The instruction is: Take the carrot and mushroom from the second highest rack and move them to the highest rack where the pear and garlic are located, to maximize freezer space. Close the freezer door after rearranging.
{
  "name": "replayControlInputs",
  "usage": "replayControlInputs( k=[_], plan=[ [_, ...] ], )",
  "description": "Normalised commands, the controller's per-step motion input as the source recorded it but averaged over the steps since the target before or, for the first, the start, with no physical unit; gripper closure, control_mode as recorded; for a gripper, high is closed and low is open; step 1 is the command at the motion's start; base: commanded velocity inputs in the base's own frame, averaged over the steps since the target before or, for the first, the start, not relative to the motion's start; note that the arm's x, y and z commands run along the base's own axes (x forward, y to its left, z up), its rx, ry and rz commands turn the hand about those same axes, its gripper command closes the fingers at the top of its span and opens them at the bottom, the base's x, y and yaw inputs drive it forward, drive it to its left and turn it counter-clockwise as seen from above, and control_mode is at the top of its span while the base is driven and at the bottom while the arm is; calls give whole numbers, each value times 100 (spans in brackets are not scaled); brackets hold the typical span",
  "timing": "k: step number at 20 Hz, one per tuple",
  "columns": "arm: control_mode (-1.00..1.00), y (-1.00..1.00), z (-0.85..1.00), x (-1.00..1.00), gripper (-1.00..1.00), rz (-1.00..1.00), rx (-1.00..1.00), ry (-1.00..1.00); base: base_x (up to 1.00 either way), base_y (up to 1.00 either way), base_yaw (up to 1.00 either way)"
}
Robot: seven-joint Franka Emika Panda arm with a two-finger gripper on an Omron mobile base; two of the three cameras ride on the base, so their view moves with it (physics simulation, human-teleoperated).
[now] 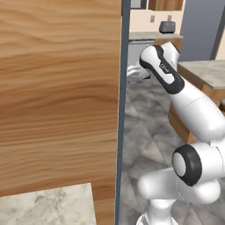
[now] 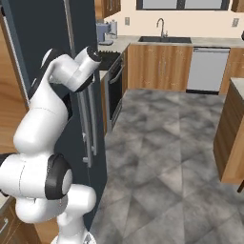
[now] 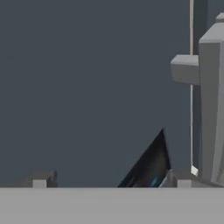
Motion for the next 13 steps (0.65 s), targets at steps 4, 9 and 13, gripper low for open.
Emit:
replayControlInputs(
  k=[4, 9, 13],
  plan=[
    [-100, 80, -12, -7, -100, 7, 0, 0, 0, 0, 0],
    [-100, 84, -13, -12, -100, 5, 0, 0, 0, 0, 0],
    [-100, 80, -17, -12, -100, 4, 0, 0, 0, 0, 0]
  ],
)
